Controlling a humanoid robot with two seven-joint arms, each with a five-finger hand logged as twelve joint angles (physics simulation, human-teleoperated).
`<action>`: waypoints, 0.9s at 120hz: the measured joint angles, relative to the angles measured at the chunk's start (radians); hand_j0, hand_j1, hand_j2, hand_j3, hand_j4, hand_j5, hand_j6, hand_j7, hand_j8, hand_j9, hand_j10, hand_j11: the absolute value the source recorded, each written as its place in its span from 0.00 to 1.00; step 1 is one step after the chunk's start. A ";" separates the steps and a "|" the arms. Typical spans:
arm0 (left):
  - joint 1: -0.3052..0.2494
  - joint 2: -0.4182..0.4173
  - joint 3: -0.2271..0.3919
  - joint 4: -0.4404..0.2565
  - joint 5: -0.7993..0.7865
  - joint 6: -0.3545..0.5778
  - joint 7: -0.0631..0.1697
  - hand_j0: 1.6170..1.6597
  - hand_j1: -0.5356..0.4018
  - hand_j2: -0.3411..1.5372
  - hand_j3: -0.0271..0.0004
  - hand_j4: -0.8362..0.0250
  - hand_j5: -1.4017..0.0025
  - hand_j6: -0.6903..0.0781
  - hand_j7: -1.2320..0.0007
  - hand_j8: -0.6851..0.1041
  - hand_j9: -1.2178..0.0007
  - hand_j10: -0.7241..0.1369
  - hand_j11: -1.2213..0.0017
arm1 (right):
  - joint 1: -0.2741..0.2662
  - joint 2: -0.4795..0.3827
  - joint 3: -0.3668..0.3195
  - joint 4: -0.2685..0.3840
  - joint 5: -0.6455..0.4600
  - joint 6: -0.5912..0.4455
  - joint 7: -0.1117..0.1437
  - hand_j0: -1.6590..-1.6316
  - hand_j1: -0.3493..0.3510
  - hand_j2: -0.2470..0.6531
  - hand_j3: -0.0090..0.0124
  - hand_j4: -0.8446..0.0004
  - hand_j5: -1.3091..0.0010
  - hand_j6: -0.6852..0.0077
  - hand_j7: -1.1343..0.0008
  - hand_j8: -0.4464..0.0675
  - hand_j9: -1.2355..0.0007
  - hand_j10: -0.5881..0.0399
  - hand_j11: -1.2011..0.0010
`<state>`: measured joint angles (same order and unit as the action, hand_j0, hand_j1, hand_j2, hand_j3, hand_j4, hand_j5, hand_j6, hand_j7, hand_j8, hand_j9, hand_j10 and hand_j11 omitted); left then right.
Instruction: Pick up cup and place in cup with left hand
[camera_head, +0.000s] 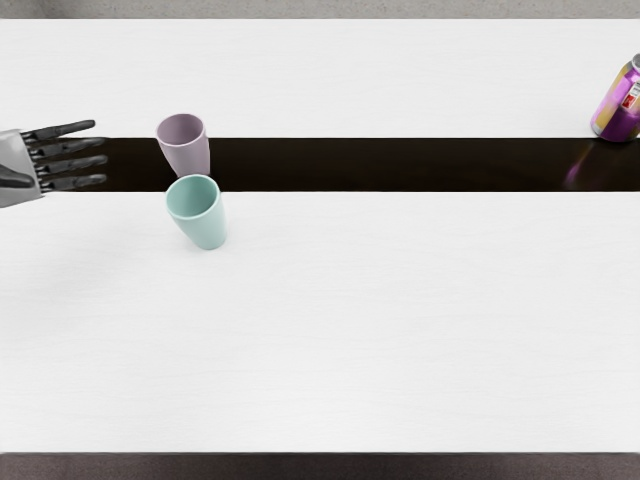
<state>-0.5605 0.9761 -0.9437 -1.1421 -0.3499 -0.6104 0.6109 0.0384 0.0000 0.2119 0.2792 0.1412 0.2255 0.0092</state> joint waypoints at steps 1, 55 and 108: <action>0.000 0.000 0.000 0.002 -0.001 0.000 0.000 0.96 0.93 0.18 0.99 0.96 0.99 0.89 0.99 0.86 0.99 0.83 0.99 | 0.000 0.000 0.000 0.000 0.000 0.000 0.000 0.04 0.00 0.27 0.42 1.00 1.00 0.99 1.00 0.87 1.00 0.94 1.00; -0.297 -0.200 0.019 0.008 0.805 -0.001 0.000 0.96 0.82 0.19 0.99 0.86 0.91 0.77 0.90 0.75 0.90 0.73 0.89 | -0.009 0.000 0.000 0.000 -0.003 0.000 0.000 0.04 0.00 0.27 0.42 1.00 1.00 0.99 1.00 0.87 1.00 0.94 1.00; -0.317 -0.325 0.141 -0.253 1.289 0.181 0.000 0.96 0.63 0.21 0.99 0.69 0.77 0.58 0.74 0.56 0.74 0.56 0.74 | -0.009 0.000 0.000 0.000 -0.003 0.000 0.000 0.04 0.00 0.27 0.42 1.00 1.00 0.99 1.00 0.87 1.00 0.94 1.00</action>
<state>-0.8776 0.6506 -0.8030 -1.3955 0.9389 -0.4297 0.6109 0.0292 0.0000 0.2117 0.2792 0.1381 0.2255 0.0092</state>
